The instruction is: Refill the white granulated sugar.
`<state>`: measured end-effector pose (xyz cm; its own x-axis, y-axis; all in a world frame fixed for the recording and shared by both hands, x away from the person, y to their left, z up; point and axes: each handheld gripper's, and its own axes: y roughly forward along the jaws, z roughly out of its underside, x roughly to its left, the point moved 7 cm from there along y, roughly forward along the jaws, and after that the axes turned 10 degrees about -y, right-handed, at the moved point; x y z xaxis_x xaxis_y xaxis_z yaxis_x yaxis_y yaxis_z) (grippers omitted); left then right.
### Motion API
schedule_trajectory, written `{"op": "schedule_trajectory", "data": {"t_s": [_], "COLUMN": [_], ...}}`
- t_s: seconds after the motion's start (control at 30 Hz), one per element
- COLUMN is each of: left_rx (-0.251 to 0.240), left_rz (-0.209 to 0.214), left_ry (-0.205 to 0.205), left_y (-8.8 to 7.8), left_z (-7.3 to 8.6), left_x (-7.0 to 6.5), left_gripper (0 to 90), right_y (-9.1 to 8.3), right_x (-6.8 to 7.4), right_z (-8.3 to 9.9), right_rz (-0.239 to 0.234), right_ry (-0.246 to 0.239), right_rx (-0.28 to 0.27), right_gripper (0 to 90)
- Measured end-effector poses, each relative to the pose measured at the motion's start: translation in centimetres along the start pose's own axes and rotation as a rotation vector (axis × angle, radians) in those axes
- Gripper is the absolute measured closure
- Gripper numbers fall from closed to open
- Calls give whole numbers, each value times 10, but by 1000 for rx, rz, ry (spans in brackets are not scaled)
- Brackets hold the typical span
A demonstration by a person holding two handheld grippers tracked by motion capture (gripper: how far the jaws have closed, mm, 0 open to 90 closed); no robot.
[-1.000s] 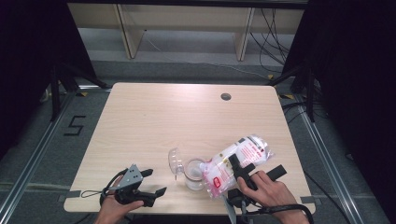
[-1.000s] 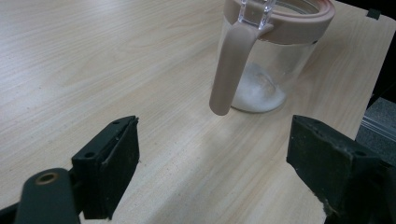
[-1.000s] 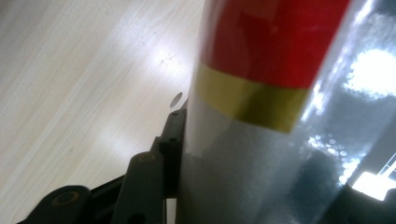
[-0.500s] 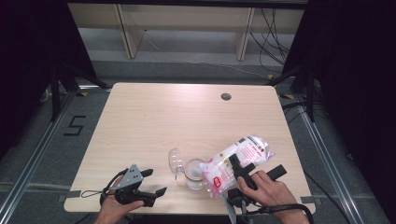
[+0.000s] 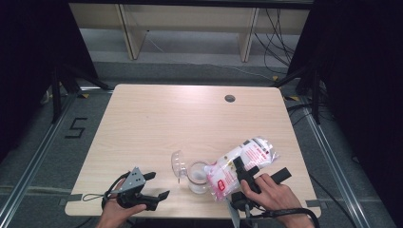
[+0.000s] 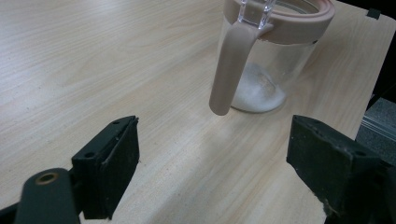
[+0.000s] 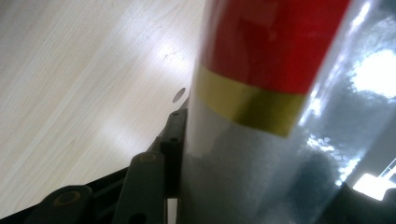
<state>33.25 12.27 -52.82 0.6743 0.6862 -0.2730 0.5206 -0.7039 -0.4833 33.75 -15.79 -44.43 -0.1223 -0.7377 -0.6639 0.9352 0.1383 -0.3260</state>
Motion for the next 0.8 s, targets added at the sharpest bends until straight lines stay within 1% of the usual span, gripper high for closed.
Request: {"op": "schedule_trajectory", "data": {"t_s": [0.03,0.07,0.13,0.3,0.33,0.37,0.4,0.43,0.47,0.6,0.63,0.67,0.7,0.77,0.8], "left_rx": [0,0,3,1,2,2,2,9,0,0,0,0,4,2,2], "left_rz": [0,0,1,2,2,2,1,0,2,2,2,2,2,1,1], "left_ry": [0,0,4,0,0,1,0,8,-2,-2,-2,-1,5,3,4], "left_y": [0,0,0,0,0,0,0,0,0,0,0,0,0,0,0], "left_z": [0,0,0,0,0,0,0,1,0,0,0,0,0,0,0], "left_x": [0,0,0,0,0,0,0,1,0,0,0,0,0,0,0], "left_gripper": [166,166,166,166,166,167,166,166,166,166,166,166,166,167,166], "right_y": [1,2,2,3,2,2,2,2,2,2,3,3,3,3,3], "right_x": [0,-3,-2,-1,-2,-1,-1,-2,-2,-2,-3,-2,-3,-3,-2], "right_z": [-1,0,0,-1,-1,-1,-1,-1,-1,-1,-1,-1,-1,-1,-1], "right_rz": [0,19,5,0,8,-2,-3,7,8,9,14,0,14,12,8], "right_ry": [-2,-40,-35,-23,-24,-24,-23,-22,-22,-22,-31,-21,-25,-28,-20], "right_rx": [-3,-6,-8,-8,-5,-4,-5,-2,-2,0,-5,-13,-8,-7,-5], "right_gripper": [627,628,628,629,629,629,629,629,630,631,631,631,631,632,632]}}
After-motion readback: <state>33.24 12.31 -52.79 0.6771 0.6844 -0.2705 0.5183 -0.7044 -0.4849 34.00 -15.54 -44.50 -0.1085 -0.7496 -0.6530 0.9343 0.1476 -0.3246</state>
